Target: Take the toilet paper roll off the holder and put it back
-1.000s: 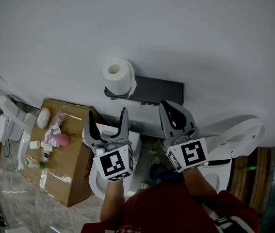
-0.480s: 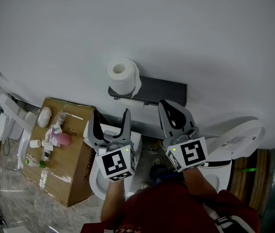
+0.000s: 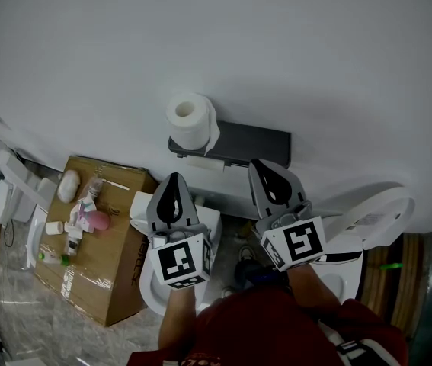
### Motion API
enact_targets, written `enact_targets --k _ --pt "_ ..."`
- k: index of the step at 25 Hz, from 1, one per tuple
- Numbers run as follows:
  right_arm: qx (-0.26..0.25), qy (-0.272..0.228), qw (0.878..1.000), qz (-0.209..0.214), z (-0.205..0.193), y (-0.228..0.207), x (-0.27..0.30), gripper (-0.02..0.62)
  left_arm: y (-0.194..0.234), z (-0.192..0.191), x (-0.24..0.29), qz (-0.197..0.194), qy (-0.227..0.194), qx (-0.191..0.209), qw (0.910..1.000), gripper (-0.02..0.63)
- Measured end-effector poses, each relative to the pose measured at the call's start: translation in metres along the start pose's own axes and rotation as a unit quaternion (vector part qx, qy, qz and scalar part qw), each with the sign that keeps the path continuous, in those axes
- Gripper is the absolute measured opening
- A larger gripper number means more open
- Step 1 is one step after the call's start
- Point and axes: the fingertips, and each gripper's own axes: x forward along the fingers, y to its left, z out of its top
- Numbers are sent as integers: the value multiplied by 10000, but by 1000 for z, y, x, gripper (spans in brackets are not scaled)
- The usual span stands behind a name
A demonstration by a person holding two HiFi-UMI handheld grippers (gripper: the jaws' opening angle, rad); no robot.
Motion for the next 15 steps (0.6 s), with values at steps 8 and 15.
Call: enact_targets --k 8,15 --pt "-37 7 10000 -42 -1 0 -4 8 -3 6 -2 13 -38 -24 10000 15" --pt "-61 11 10000 14 2 3 -4 8 -5 6 -3 -45 -96 -11 9999 15"
